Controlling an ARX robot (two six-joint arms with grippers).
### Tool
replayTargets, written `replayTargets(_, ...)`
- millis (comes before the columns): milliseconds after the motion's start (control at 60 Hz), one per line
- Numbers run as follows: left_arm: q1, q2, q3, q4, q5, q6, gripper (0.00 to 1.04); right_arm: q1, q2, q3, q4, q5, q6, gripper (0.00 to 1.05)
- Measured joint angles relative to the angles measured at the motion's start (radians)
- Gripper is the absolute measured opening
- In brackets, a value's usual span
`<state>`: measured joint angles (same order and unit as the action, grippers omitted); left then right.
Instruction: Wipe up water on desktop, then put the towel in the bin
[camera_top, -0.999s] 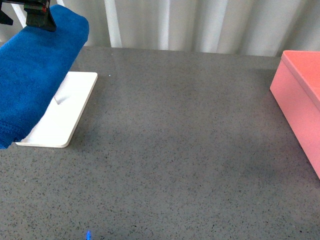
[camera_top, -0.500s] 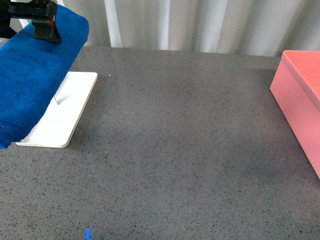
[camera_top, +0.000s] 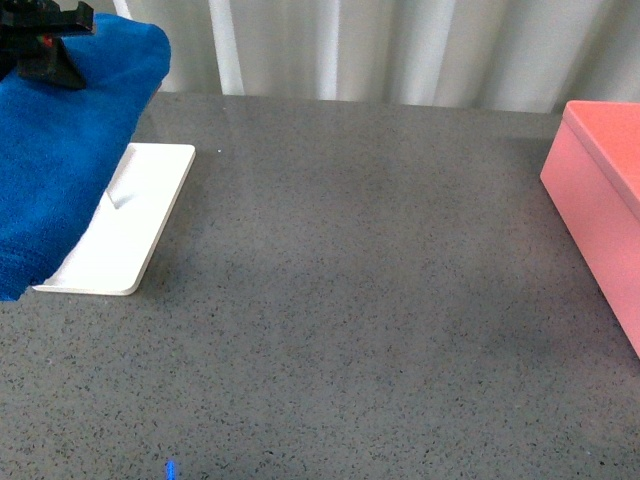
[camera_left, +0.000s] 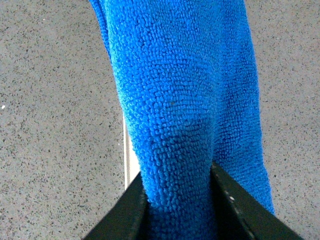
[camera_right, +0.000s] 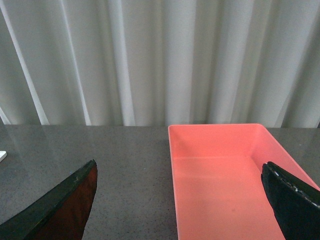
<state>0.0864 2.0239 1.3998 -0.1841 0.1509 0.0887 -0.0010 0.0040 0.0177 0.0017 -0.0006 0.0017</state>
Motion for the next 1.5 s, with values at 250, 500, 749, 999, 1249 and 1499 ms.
replayTargets(250,0.009,-0.082,-0.006,0.01,0.082,-0.04,0.05,0.0,0.0,0.0,0.0,0.0,0.0,0.98)
replayTargets(500,0.025,-0.235,-0.031,0.049,0.271,-0.087,0.05,0.0,0.0,0.0,0.0,0.0,0.0,0.98)
replayTargets(749,-0.03,-0.42,-0.185,0.203,0.458,-0.203,0.05,0.0,0.0,0.0,0.0,0.0,0.0,0.98)
replayTargets(999,-0.189,-0.541,-0.324,0.338,0.498,-0.308,0.05,0.0,0.0,0.0,0.0,0.0,0.0,0.98)
replayTargets(1249,-0.294,-0.552,-0.343,0.41,0.475,-0.369,0.05,0.0,0.0,0.0,0.0,0.0,0.0,0.98)
replayTargets(1499,-0.304,-0.537,-0.343,0.439,0.47,-0.371,0.05,-0.003,0.003,0.0,0.0,-0.014,0.002,0.98)
